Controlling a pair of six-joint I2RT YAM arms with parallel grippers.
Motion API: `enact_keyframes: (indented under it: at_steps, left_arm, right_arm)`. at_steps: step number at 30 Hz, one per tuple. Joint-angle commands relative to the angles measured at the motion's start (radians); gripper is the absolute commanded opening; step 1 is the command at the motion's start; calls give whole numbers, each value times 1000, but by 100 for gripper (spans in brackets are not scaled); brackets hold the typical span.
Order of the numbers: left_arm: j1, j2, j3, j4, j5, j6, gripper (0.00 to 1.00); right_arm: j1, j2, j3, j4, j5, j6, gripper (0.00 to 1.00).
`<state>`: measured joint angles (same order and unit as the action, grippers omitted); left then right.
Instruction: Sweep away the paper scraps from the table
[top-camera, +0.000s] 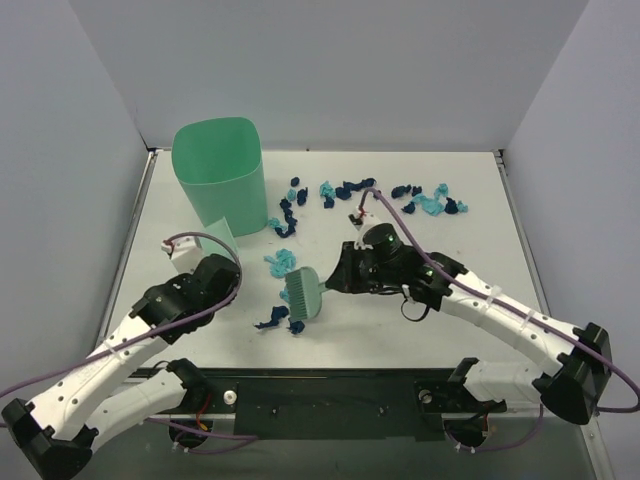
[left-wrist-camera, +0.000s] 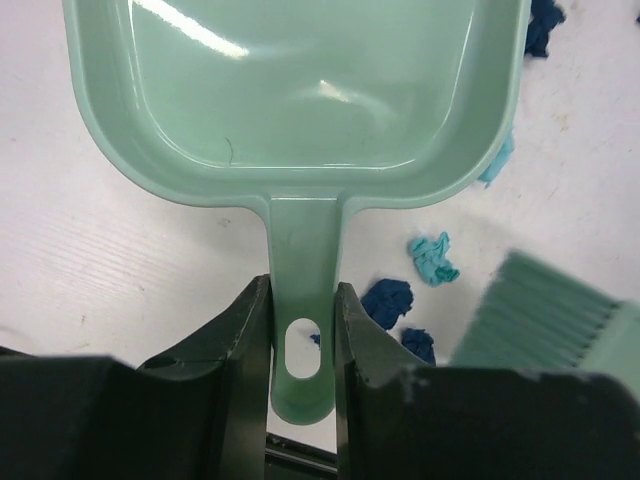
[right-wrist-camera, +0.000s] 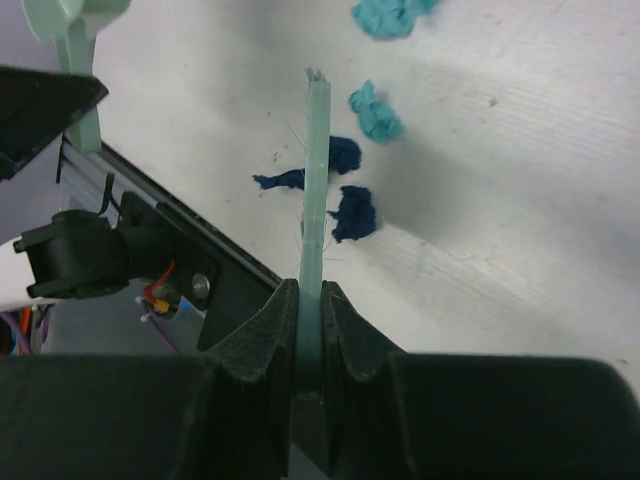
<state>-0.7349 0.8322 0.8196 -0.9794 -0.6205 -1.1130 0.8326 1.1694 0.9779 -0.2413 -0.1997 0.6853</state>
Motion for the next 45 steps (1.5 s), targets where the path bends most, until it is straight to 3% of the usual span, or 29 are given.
enact_keyframes:
  at_steps: [1, 7, 14, 21, 30, 38, 45]
  left_arm:
    - [58, -38, 104, -58, 17, 185, 0]
    - [80, -64, 153, -71, 119, 263, 0]
    - [83, -68, 150, -137, 292, 324, 0]
    - [81, -119, 96, -211, 442, 370, 0]
    - [80, -127, 24, -286, 593, 438, 0]
    - [80, -113, -23, -317, 676, 522, 0]
    - [10, -79, -36, -289, 699, 519, 0]
  right_arm:
    - [79, 82, 48, 163, -76, 69, 0]
    - [184, 257, 148, 197, -98, 59, 0]
    - [143, 389, 191, 83, -103, -42, 0]
    - [17, 368, 171, -36, -105, -131, 0]
    - [-41, 339, 194, -115, -96, -196, 0]
    - [-47, 291, 300, -159, -118, -199, 0]
    - [-102, 248, 361, -199, -113, -190, 0]
